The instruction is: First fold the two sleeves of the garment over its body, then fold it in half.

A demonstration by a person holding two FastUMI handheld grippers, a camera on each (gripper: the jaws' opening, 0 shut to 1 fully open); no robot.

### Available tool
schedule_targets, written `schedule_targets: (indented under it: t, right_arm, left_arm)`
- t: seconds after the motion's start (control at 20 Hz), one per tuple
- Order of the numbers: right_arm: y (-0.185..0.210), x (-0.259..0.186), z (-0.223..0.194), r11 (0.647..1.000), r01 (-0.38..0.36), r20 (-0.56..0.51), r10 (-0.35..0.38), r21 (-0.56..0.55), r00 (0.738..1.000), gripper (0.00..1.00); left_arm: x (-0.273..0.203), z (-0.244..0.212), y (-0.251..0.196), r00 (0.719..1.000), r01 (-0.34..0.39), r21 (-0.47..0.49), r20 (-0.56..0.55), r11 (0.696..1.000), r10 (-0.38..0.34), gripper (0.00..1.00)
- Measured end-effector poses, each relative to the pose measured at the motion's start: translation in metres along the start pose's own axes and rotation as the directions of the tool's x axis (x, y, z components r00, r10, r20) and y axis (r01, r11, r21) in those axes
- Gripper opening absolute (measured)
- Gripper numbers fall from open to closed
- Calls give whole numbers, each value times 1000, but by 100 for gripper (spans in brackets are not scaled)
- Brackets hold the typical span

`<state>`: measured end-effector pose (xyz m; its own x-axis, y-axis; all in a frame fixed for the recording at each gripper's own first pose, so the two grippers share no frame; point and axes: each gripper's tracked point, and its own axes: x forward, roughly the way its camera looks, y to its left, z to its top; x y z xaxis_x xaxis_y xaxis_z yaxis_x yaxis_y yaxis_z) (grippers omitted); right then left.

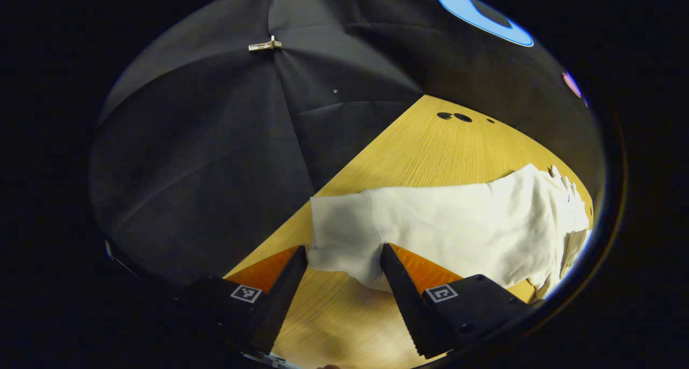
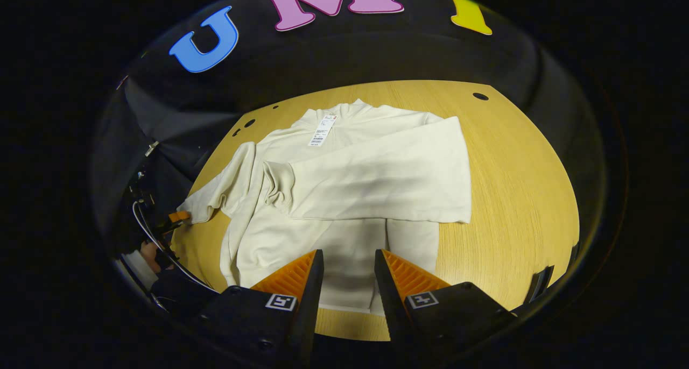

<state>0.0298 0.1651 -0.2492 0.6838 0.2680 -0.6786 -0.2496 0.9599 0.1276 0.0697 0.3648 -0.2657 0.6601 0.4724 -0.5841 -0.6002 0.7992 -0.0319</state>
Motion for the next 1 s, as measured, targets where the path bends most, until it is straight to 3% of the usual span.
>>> schedule_targets:
  t: [0.05,0.1,0.2,0.4,0.55,0.7,0.75,0.9,0.95,1.0]
  right_arm:
    - [0,0,0,1000,-5,-2,5,0,1000,59]
    - [0,1,-2,1000,-9,-6,9,2,1000,59]
    - [-2,2,-5,1000,-17,-15,17,4,1000,59]
    - [-9,0,-9,1000,-22,-20,22,0,1000,59]
    - [-19,-5,-9,1000,-21,-15,21,9,1000,59]
    - [-32,-10,-9,1000,-15,-11,16,18,1000,59]
    - [-36,-11,-9,1000,-15,-10,15,24,1000,59]
    - [-46,-11,-10,999,-16,-11,16,41,1000,59]
    - [-49,-11,-10,999,-16,-11,17,46,1000,59]
    - [-52,-10,-10,999,-16,-11,17,51,1000,59]
  left_arm:
    - [-2,3,1,1000,-5,-23,25,1000,6,92]
    - [0,1,1,1000,-16,-24,8,1000,17,95]
    - [1,0,-8,1000,3,26,1,1000,-3,89]
    - [4,6,-25,998,63,120,-33,991,-59,38]
    - [-2,8,-37,988,146,44,-66,988,-143,17]
    - [-17,22,-35,988,155,-7,11,988,-154,22]
    - [-26,26,-39,987,159,1,38,987,-159,18]
    - [-56,41,-61,976,181,58,109,982,-187,18]
    - [-67,45,-73,970,196,73,131,978,-205,22]
    - [-79,50,-85,963,217,87,147,972,-228,18]
